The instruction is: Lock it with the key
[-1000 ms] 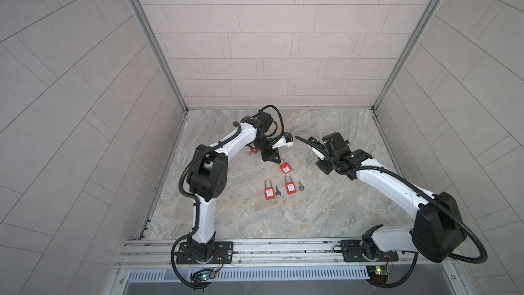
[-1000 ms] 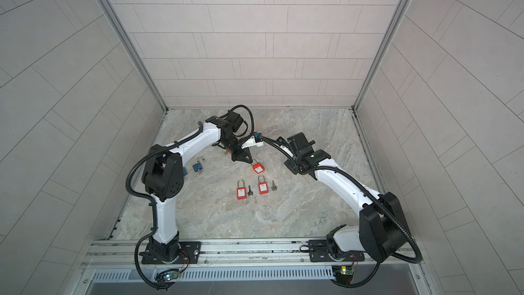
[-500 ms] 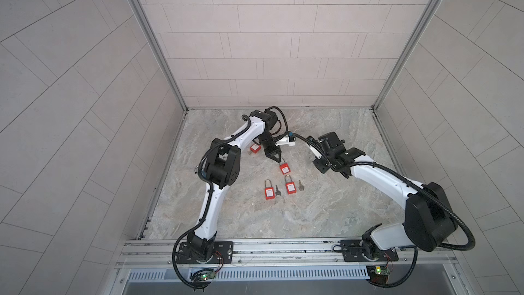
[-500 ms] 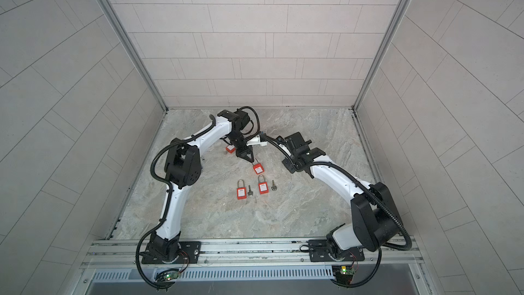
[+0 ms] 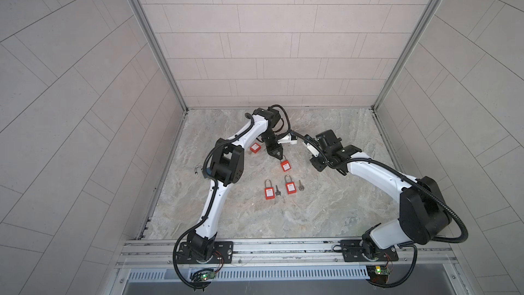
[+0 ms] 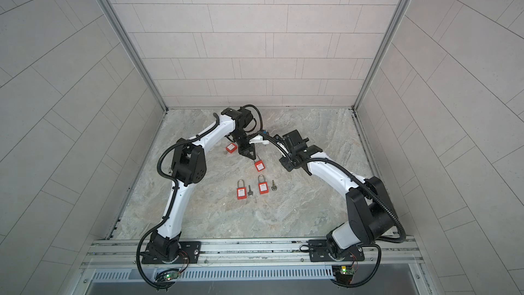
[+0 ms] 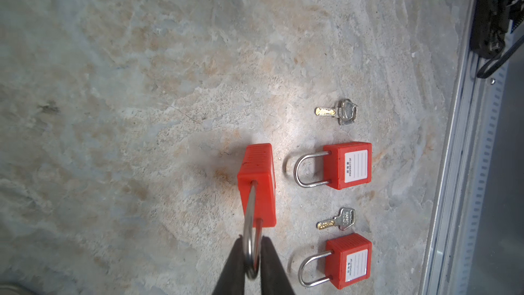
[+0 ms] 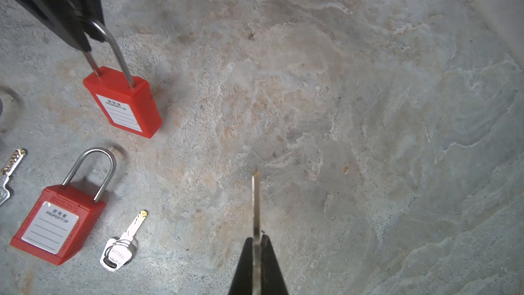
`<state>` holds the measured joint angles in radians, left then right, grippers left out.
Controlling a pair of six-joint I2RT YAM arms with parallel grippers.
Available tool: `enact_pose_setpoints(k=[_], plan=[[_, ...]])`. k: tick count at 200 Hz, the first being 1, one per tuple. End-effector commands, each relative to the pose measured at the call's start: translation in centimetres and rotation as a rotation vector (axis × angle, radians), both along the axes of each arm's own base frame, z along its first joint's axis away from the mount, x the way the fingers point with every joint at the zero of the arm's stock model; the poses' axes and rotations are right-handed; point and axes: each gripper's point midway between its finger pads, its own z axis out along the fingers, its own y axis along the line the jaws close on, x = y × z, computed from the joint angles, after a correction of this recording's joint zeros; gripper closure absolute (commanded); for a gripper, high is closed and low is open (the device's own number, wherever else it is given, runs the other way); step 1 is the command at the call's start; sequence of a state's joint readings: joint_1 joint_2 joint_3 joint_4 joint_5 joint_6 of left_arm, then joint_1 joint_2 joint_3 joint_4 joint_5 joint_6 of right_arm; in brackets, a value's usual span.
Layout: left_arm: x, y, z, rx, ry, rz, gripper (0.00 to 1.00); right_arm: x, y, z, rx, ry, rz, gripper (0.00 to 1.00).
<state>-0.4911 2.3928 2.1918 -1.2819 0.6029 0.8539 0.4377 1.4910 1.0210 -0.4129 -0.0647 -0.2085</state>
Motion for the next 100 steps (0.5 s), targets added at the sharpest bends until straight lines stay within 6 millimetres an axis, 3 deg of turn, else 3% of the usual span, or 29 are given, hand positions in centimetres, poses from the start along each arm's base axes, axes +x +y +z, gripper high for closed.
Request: enact_pose_setpoints(k=[1, 50, 100], plan=[[0.4, -0.4, -0.8, 0.017, -0.029, -0.032, 0.79, 0.7, 0.5, 0.4, 0.022, -0.015, -0.012, 1.0], [2.1, -1.1, -1.9, 0.025, -0.094, -0.011, 0.73, 0.9, 0.5, 0.1, 0.021, -0.006, -0.023, 1.0], [3.8, -1.8, -1.8, 0.009, -0.145, 0.048, 0.65, 0.7, 0.5, -0.2, 0.036, 0.015, -0.052, 1.0]])
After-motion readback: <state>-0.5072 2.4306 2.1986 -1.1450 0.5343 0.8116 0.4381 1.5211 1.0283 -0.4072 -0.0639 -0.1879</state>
